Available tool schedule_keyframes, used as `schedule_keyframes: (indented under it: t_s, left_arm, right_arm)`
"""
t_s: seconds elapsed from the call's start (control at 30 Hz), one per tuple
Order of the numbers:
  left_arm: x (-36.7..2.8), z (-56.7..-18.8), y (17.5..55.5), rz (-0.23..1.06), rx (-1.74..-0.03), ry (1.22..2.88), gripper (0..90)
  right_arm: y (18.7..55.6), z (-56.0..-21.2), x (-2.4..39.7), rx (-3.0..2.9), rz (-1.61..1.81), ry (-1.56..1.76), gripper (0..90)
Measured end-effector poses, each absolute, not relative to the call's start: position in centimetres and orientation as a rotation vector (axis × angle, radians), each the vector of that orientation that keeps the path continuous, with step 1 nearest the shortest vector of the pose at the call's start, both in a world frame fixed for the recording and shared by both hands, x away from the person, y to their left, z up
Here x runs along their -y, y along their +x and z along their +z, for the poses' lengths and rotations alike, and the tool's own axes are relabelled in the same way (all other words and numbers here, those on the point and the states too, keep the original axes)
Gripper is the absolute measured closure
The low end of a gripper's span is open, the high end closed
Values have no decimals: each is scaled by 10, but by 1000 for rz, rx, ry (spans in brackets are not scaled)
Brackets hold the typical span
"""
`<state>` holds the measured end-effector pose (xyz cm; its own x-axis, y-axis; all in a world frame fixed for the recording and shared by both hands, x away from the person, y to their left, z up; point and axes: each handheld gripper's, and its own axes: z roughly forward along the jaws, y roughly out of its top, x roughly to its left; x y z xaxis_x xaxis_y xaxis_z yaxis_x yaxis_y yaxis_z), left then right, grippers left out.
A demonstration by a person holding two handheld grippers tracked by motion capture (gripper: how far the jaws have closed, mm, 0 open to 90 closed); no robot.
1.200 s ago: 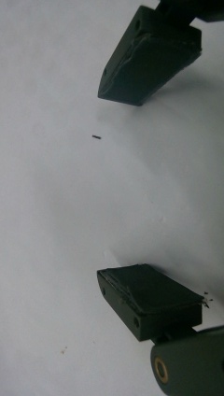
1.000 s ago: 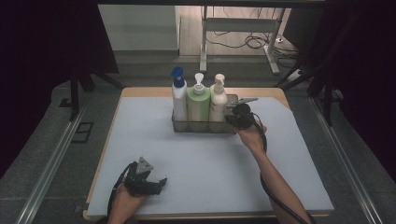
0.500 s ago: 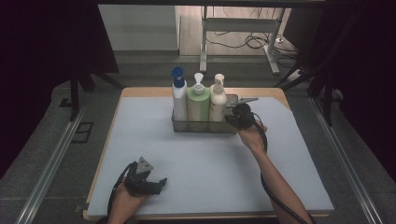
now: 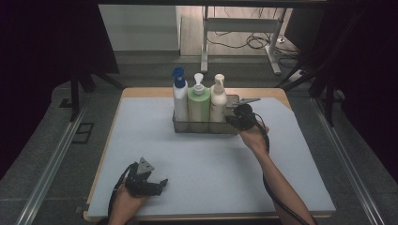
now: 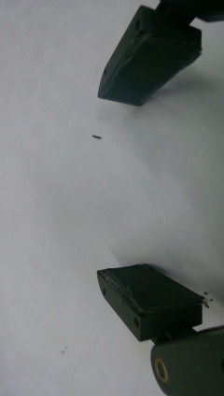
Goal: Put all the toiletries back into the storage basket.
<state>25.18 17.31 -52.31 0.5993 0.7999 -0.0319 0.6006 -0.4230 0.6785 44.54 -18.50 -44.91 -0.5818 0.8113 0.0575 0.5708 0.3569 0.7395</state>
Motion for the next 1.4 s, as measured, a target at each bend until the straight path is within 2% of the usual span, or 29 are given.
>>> schedule_keyframes:
  t_s: [0.4, 0.7, 0.9, 1.4]
  left_arm:
    - [-173, -523, 252, 391, -1102, 2168, 124]
    - [-173, -523, 252, 390, -1102, 2166, 124]
    - [-173, -523, 252, 390, -1102, 2166, 124]
    - [-173, -523, 252, 391, -1102, 2166, 123]
  right_arm:
    - [446, -448, 185, -2310, 1069, 1219, 880]
    - [444, -444, 198, -2283, 1076, 1227, 677]
    - [439, -441, 206, -2286, 1099, 1203, 479]
    - [418, -432, 214, -2321, 1161, 1097, 230]
